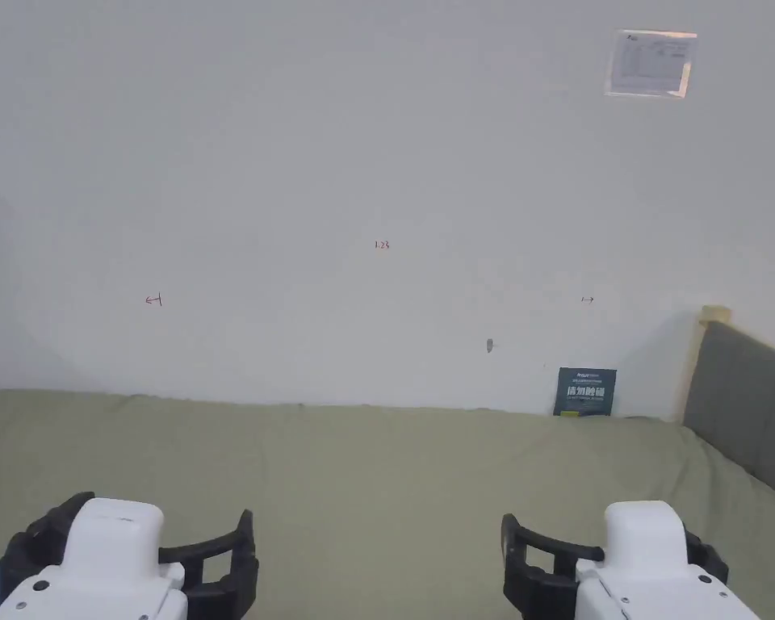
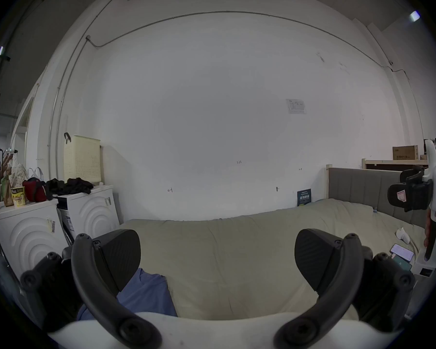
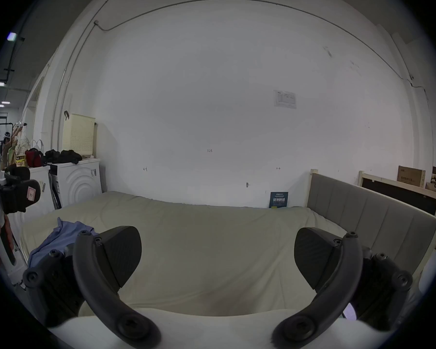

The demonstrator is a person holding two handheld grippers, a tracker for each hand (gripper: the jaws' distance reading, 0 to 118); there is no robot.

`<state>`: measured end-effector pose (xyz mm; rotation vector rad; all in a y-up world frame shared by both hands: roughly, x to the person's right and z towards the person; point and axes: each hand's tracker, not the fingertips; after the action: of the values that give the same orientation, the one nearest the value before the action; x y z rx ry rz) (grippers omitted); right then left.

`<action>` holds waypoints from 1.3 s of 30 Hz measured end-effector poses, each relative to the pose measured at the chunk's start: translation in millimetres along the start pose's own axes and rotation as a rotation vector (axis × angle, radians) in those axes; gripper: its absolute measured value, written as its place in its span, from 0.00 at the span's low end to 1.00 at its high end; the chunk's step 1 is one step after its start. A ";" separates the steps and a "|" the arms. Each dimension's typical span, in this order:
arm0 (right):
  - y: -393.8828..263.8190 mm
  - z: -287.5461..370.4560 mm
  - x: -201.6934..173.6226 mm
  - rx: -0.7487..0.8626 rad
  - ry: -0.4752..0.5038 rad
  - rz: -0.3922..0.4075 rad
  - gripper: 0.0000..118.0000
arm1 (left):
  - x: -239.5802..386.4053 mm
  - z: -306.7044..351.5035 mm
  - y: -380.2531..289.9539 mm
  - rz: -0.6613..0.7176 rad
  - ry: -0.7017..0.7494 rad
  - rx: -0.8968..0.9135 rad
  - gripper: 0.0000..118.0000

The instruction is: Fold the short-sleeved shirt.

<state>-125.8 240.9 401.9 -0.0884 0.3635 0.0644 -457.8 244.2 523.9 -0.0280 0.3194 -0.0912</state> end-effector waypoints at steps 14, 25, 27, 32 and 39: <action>0.6 3.3 8.3 0.010 -0.043 0.012 0.00 | 5.1 -4.3 -4.9 0.033 0.004 -0.010 0.00; -4.3 -1.6 -49.6 0.002 0.121 0.051 0.00 | -40.2 24.1 -14.2 0.065 0.141 -0.040 0.00; -6.3 -6.3 -76.2 0.005 0.190 0.047 0.00 | -62.9 35.4 -18.5 0.070 0.205 -0.047 0.00; -15.0 -19.5 -147.0 -0.013 0.352 0.042 0.00 | -109.7 61.9 -29.7 0.056 0.327 -0.102 0.00; -30.0 -38.2 -208.7 -0.056 0.466 0.046 0.00 | -168.8 45.1 -41.2 0.092 0.311 -0.374 0.00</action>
<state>-331.6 197.5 443.2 -0.1506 0.8300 0.0998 -606.7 219.6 621.2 -0.3725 0.6445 0.0573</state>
